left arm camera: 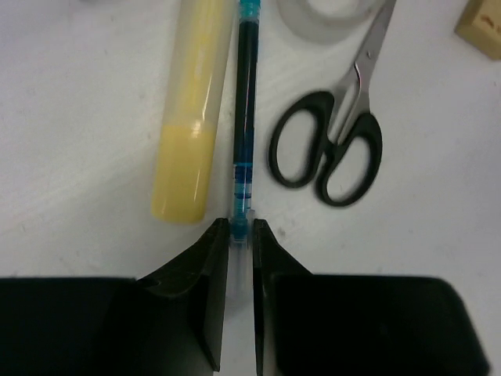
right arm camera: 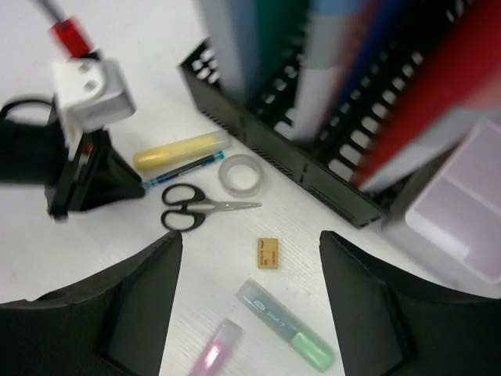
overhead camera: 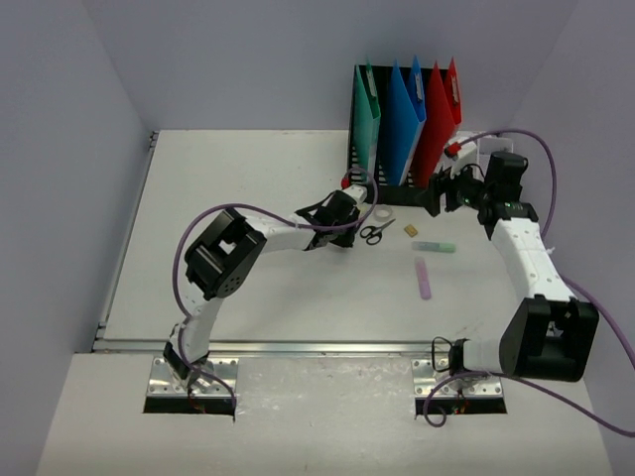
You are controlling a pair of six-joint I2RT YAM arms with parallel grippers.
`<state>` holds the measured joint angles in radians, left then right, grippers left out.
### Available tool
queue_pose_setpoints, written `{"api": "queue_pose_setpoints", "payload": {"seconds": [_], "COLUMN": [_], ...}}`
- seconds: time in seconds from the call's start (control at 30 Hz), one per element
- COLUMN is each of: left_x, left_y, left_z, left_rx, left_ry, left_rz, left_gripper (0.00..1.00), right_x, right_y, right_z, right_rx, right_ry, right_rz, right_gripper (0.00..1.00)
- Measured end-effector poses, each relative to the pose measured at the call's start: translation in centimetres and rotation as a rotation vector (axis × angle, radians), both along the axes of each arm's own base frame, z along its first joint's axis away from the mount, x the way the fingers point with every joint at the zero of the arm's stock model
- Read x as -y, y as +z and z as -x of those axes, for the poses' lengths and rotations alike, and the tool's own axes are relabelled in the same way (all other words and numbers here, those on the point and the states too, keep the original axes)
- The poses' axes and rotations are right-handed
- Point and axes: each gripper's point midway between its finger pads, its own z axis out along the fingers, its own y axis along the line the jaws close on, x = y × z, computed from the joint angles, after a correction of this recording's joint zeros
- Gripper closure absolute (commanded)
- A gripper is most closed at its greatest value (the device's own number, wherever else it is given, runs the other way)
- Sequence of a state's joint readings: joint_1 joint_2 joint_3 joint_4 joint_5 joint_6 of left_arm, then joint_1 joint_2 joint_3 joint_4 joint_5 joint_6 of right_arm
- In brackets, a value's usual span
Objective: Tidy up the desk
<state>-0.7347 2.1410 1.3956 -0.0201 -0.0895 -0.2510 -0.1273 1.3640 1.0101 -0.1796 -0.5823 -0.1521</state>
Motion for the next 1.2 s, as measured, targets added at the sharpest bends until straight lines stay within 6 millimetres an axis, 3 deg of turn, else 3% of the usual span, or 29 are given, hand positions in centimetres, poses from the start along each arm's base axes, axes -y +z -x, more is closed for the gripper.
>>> {"api": "queue_pose_setpoints", "payload": {"seconds": [0.1,0.2,0.33,0.47,0.63,0.83,0.97,1.2], "left_x": [-1.2,-2.1,-2.3,-2.8,-2.9,-2.4,-2.4,-2.3], "left_y": [0.4,2.5,6.8,8.8,8.5,9.0,9.0,9.0], "left_z": [2.7,5.4,6.6,8.1,10.8,12.0,12.6,12.6], "left_rx": [-0.098,-0.234,-0.362,-0.494,-0.667,-0.763,-0.797,-0.806], "left_ry": [-0.014,-0.007,0.029,0.076,0.125,0.148,0.159,0.170], "left_rz": [0.032,0.135,0.309,0.446,0.521,0.581,0.599,0.602], "left_gripper": [1.00,1.00,1.00,1.00,1.00,1.00,1.00,1.00], "right_x": [-3.0,-6.9,-11.4,-14.1,-17.3,-21.1,-21.9,-22.2], "right_y": [0.6,0.6,-0.9,-2.3,-2.5,-5.0,-6.7,-8.3], "right_z": [3.0,7.1,12.4,15.2,17.1,18.8,19.4,18.3], "right_rx": [0.111,0.293,0.535,0.687,0.804,0.799,0.783,0.718], "right_ry": [0.211,0.464,0.781,0.980,1.140,1.316,1.378,1.395], "right_rz": [0.094,0.242,0.405,0.505,0.561,0.606,0.646,0.719], "right_gripper": [0.29,0.31,0.37,0.44,0.50,0.55,0.55,0.54]}}
